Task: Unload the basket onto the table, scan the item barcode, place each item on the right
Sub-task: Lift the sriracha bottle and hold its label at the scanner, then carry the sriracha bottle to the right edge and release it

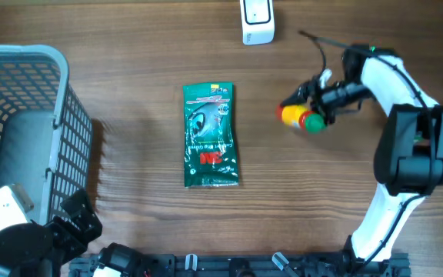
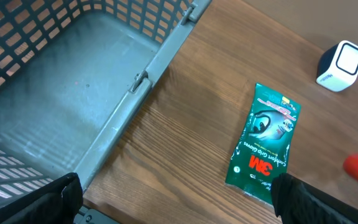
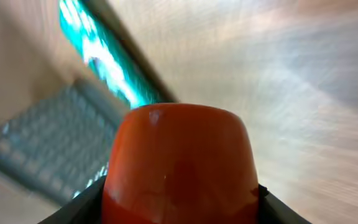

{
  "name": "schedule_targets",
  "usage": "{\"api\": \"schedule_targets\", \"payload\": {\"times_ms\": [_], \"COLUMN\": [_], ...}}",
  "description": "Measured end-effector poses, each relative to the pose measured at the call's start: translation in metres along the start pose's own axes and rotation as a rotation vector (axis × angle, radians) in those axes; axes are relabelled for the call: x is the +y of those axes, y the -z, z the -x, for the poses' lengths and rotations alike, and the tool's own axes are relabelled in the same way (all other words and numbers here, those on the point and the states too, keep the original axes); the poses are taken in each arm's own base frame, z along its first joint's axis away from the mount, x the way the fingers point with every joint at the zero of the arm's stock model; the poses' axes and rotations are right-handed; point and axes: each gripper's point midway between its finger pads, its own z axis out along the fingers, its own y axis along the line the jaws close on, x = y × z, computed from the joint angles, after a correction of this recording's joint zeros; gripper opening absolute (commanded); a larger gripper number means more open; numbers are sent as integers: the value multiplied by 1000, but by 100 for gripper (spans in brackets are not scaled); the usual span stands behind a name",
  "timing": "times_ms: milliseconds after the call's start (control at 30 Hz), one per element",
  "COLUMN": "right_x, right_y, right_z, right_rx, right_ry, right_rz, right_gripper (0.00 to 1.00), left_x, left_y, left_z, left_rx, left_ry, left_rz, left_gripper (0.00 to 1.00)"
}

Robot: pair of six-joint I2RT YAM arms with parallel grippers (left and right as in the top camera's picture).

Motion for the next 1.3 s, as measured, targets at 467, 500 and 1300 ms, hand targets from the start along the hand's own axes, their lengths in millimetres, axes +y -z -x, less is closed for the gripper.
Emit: {"api": "schedule_targets", "payload": {"times_ms": [467,500,1300], "right_x": [116,126,199], "right_y": [71,69,30], "right_z": [113,114,224], "right_rx": [-813,-845,-1169], "right_ry": [177,200,225], "right_rz": [-94,-90,-21], "right_gripper": [33,33,28], "left_x": [0,0,0], "left_y": [0,0,0], "left_z": [0,0,0], "left_rx": [1,0,1], "left_ry": [0,0,0], "left_rz": [0,0,0], "left_gripper": [100,100,100]}}
